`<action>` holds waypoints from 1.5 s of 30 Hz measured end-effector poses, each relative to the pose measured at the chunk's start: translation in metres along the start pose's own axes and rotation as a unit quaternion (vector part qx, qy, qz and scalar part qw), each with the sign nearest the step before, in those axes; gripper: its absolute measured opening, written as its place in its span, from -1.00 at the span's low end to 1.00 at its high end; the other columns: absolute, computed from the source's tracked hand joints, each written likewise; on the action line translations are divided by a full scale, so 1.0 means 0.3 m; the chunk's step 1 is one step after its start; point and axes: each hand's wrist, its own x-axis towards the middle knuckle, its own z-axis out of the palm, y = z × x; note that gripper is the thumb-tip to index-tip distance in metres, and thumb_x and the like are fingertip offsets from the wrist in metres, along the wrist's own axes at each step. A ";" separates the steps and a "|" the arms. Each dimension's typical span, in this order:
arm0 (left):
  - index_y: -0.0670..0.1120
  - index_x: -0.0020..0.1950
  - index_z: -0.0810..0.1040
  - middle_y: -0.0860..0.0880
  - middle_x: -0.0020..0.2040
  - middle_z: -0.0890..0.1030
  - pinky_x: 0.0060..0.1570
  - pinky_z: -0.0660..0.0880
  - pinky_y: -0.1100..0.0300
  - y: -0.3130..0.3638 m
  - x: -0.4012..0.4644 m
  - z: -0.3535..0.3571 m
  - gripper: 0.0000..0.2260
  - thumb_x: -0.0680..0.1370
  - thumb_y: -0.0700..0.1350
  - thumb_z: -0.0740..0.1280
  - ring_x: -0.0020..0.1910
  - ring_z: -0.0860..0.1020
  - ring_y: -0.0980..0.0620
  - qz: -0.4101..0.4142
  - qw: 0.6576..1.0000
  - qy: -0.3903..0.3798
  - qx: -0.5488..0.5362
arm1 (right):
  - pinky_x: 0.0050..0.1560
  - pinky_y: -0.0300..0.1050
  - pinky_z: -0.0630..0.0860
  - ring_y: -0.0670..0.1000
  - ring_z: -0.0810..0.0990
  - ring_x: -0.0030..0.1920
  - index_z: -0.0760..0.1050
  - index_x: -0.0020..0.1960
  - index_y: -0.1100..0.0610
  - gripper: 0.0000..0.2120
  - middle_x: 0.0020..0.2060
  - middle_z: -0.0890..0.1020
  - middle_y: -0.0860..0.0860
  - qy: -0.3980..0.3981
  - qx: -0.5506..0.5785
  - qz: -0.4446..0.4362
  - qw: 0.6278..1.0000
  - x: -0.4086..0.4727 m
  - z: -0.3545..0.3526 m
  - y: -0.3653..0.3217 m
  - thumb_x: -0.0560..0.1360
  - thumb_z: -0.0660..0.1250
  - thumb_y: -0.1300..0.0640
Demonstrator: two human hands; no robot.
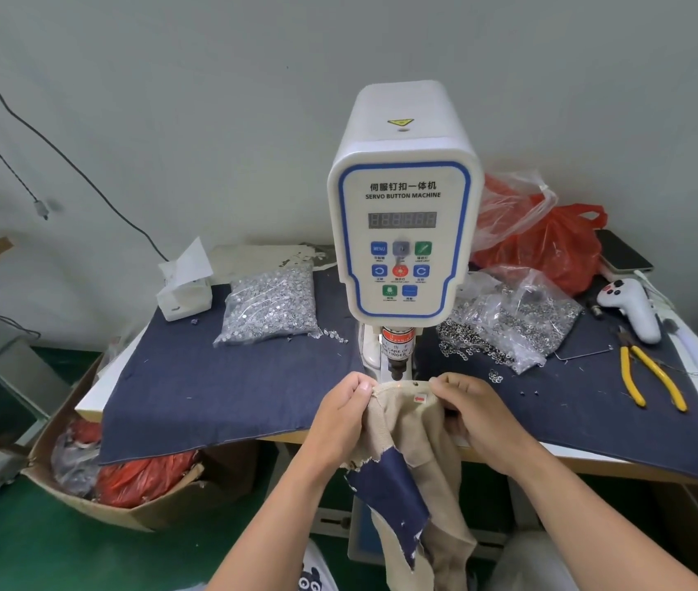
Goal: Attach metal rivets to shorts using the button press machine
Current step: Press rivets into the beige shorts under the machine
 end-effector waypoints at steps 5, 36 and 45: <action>-0.04 -0.03 0.57 0.12 -0.11 0.61 0.02 0.46 0.17 -0.009 -0.012 0.000 -0.71 0.63 0.10 0.14 -0.08 0.53 0.18 0.014 0.999 -0.017 -0.025 | -0.53 -0.31 0.28 -0.14 0.34 -0.49 0.41 -0.34 0.05 -0.62 -0.45 0.40 -0.05 0.006 -0.004 -0.002 1.000 -0.010 0.003 -0.005 0.66 0.27 0.15; 0.08 0.08 0.46 0.12 -0.06 0.53 0.02 0.46 0.15 -0.047 -0.006 0.010 -0.87 0.64 0.08 0.18 -0.09 0.49 0.18 0.016 0.997 0.007 -0.081 | -0.49 -0.29 0.31 -0.12 0.40 -0.45 0.51 -0.30 0.07 -0.67 -0.42 0.45 0.01 0.015 -0.028 -0.019 0.999 -0.011 -0.001 0.013 0.66 0.29 0.14; 0.04 0.13 0.46 0.06 -0.01 0.55 0.08 0.49 0.10 -0.056 -0.001 0.014 -0.89 0.76 -0.03 0.15 -0.04 0.51 0.12 0.022 0.998 0.011 -0.056 | -0.48 -0.28 0.32 -0.12 0.41 -0.45 0.50 -0.28 0.08 -0.68 -0.42 0.46 0.01 0.017 -0.036 -0.011 0.999 -0.013 0.000 0.011 0.66 0.29 0.14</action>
